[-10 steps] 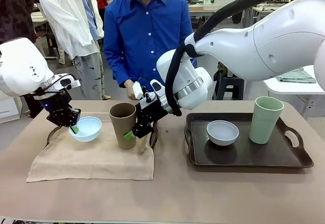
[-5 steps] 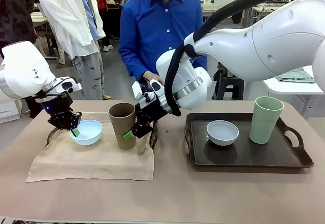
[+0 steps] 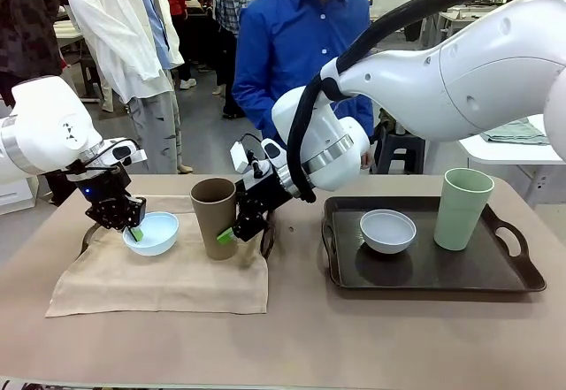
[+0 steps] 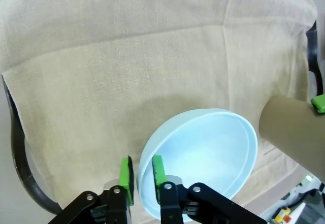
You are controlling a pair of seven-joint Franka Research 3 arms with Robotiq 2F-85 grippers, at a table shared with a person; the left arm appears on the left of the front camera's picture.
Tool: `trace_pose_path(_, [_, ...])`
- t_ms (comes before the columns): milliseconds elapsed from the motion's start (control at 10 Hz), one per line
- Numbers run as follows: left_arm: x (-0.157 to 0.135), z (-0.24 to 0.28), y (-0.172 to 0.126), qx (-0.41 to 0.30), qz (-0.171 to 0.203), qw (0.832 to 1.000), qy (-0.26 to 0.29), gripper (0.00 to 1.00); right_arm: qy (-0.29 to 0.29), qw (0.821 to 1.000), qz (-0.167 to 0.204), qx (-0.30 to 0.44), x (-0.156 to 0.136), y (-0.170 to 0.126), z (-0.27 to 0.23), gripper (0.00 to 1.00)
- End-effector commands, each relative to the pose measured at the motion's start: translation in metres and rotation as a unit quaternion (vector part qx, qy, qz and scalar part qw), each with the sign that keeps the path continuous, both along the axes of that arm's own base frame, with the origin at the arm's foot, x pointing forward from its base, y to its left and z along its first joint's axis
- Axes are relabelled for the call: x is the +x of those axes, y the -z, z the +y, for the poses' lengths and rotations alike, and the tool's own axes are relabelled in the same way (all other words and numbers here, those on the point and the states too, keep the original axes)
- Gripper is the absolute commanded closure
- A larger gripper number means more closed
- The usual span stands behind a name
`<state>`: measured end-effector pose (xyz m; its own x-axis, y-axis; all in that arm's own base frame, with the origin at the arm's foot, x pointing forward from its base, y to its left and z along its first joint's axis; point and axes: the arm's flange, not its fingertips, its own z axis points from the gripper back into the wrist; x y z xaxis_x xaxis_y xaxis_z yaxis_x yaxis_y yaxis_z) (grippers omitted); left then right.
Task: Set up a tray with a mat and arrange the tableware.
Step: Place the Picnic Bowl and Reusable plastic cup back onto the Handle tray in front of the human's position.
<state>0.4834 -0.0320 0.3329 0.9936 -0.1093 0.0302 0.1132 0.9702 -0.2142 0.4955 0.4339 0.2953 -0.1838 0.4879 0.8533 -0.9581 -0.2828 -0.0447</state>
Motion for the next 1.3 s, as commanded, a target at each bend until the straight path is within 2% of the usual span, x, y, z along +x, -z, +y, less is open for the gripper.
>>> trace_pose_path(0, [0.002,0.007,-0.005,0.013,0.007,1.0,-0.003,0.32,0.011,0.998,0.018,-0.056,-0.005,-0.003,-0.002,0.0])
trace_pose_path(100, [-0.001,0.013,-0.01,0.019,0.008,1.0,-0.01,0.0,0.019,0.997,0.027,-0.075,-0.012,-0.011,-0.005,0.0])
trace_pose_path(200, [-0.004,0.019,-0.015,0.02,0.006,1.0,-0.012,0.12,0.03,0.996,0.029,-0.082,-0.016,-0.017,-0.012,0.0])
trace_pose_path(300, [-0.006,0.023,-0.018,0.019,0.002,1.0,-0.014,0.0,0.042,0.995,0.029,-0.088,-0.02,-0.022,-0.021,0.0])
trace_pose_path(500, [-0.013,0.029,-0.028,0.028,-0.005,0.999,-0.016,0.0,0.07,0.992,0.032,-0.095,-0.028,-0.033,-0.042,0.0])
trace_pose_path(600, [-0.016,0.03,-0.033,0.032,-0.007,0.999,-0.014,0.17,0.085,0.99,0.035,-0.106,-0.032,-0.04,-0.053,0.0])
trace_pose_path(800, [-0.019,0.03,-0.042,0.035,-0.021,0.999,-0.007,0.0,0.118,0.986,0.033,-0.117,-0.034,-0.048,-0.074,0.0])
trace_pose_path(900, [-0.022,0.029,-0.045,0.039,-0.026,0.999,0.0,0.0,0.137,0.981,0.04,-0.129,-0.035,-0.051,-0.083,0.0])
trace_pose_path(1000, [-0.029,0.028,-0.052,0.049,-0.032,0.998,0.008,0.0,0.16,0.973,0.065,-0.15,-0.039,-0.056,-0.089,0.0])
trace_pose_path(1200, [-0.038,0.017,-0.075,0.079,-0.053,0.995,0.032,0.0,0.221,0.946,0.111,-0.211,-0.049,-0.084,-0.103,0.0])
